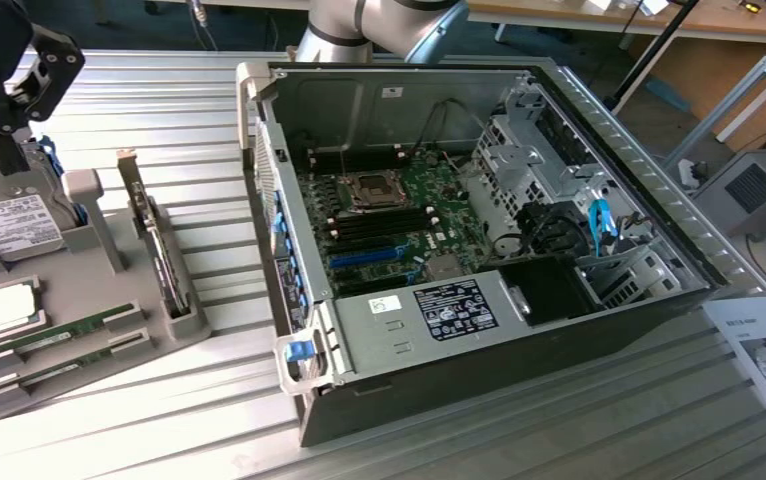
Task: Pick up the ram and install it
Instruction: 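Pick up the ram and move it above insertion slot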
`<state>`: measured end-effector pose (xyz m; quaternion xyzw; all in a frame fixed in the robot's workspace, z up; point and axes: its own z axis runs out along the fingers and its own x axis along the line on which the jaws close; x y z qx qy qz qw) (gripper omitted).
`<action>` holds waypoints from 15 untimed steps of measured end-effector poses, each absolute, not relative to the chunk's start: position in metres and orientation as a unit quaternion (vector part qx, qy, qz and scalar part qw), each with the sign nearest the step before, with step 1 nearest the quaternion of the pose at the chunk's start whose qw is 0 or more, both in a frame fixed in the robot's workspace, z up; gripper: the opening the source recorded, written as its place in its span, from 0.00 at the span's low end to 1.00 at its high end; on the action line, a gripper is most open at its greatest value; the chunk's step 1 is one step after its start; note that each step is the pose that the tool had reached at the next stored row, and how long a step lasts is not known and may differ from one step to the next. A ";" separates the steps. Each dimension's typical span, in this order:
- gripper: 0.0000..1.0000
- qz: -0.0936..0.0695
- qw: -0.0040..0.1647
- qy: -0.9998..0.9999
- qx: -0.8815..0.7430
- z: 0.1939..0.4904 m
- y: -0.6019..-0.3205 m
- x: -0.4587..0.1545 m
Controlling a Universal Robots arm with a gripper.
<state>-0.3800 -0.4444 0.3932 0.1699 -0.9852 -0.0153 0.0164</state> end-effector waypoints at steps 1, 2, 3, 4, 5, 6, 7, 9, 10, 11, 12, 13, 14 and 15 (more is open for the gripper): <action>0.11 -0.015 0.016 -0.984 0.176 0.393 -0.444 -0.380; 0.11 -0.015 0.017 -0.983 0.181 0.393 -0.444 -0.380; 0.11 -0.015 0.017 -0.982 0.186 0.393 -0.444 -0.380; 0.11 -0.015 0.017 -0.981 0.192 0.393 -0.444 -0.380; 0.11 -0.015 0.017 -0.980 0.198 0.393 -0.444 -0.380; 0.11 -0.015 0.017 -0.978 0.206 0.393 -0.444 -0.380; 0.11 -0.014 0.017 -0.976 0.215 0.393 -0.444 -0.380; 0.11 -0.014 0.017 -0.973 0.228 0.393 -0.444 -0.380; 0.11 -0.014 0.017 -0.972 0.234 0.393 -0.444 -0.380; 0.11 -0.014 0.017 -0.971 0.240 0.393 -0.444 -0.380; 0.11 -0.014 0.018 -0.967 0.252 0.393 -0.444 -0.380; 0.11 -0.013 0.018 -0.965 0.262 0.393 -0.444 -0.380; 0.11 -0.013 0.018 -0.963 0.269 0.393 -0.444 -0.380; 0.11 -0.013 0.018 -0.961 0.276 0.393 -0.444 -0.380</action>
